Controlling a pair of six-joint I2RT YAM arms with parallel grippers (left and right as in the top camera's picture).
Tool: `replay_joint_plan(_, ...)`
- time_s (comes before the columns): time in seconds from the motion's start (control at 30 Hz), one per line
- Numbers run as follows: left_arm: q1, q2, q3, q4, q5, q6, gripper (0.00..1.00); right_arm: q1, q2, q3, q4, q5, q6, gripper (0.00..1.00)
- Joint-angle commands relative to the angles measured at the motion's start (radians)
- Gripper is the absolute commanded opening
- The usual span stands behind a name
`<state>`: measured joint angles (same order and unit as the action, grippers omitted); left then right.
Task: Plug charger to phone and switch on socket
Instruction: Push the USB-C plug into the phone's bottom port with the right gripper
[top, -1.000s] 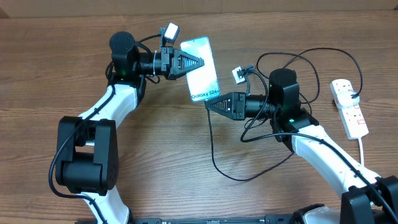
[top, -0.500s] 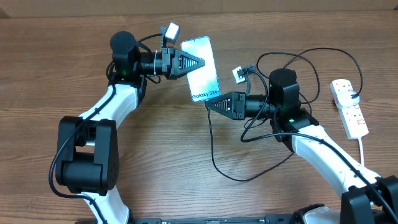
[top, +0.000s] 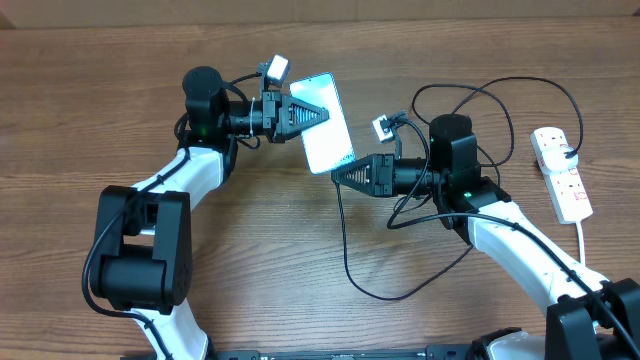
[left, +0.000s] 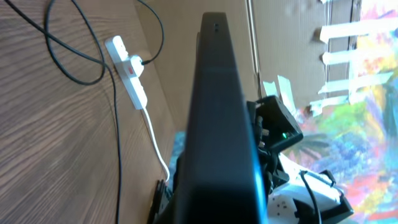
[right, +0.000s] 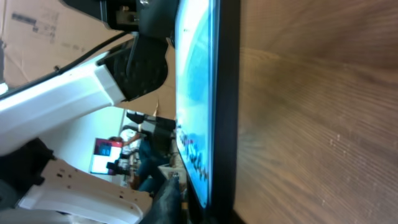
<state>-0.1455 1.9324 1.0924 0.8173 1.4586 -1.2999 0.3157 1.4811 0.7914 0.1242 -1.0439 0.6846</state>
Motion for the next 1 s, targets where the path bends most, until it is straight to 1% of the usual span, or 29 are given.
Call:
replay_joint_plan(0.0, -0.029, -0.003, -0.016, 0.011, 0.113, 0.027, 0.05, -0.002, -0.005, 0.028, -0.035, 0.035, -0.008, 0.23)
replay_joint_plan(0.03, -0.013, -0.003, -0.016, 0.011, 0.108, 0.028, 0.04, -0.002, -0.005, 0.028, -0.055, 0.032, -0.009, 0.29)
replay_joint_plan(0.1, 0.019, -0.003, -0.016, 0.011, 0.098, 0.029, 0.04, -0.002, -0.005, 0.028, -0.076, 0.014, -0.008, 0.32)
replay_joint_plan(0.2, 0.079, -0.003, -0.016, 0.011, 0.067, 0.029, 0.04, 0.000, -0.005, 0.028, -0.105, -0.040, -0.008, 0.47)
replay_joint_plan(0.23, 0.095, -0.003, -0.016, 0.011, 0.057, 0.030, 0.04, 0.000, -0.005, 0.028, -0.119, -0.050, -0.008, 0.50)
replay_joint_plan(0.33, 0.129, -0.003, -0.016, 0.011, 0.042, 0.052, 0.04, 0.003, -0.005, 0.028, -0.173, -0.065, -0.010, 0.56)
replay_joint_plan(0.5, 0.130, -0.003, -0.016, 0.011, -0.020, 0.060, 0.04, 0.052, -0.005, 0.028, -0.240, -0.063, -0.092, 0.61)
replay_joint_plan(0.6, 0.108, -0.003, -0.016, 0.011, -0.029, 0.072, 0.04, 0.094, -0.005, 0.028, -0.238, -0.016, -0.091, 0.62)
replay_joint_plan(0.73, 0.075, -0.003, -0.016, 0.011, 0.008, 0.091, 0.04, 0.116, -0.005, 0.028, -0.239, 0.074, -0.090, 0.62)
replay_joint_plan(0.87, 0.062, -0.003, -0.016, 0.011, 0.065, 0.101, 0.04, 0.113, -0.005, 0.028, -0.229, 0.083, -0.090, 0.53)
replay_joint_plan(0.97, 0.061, -0.003, -0.016, 0.011, 0.124, 0.101, 0.04, 0.113, -0.005, 0.028, -0.207, 0.083, -0.090, 0.44)
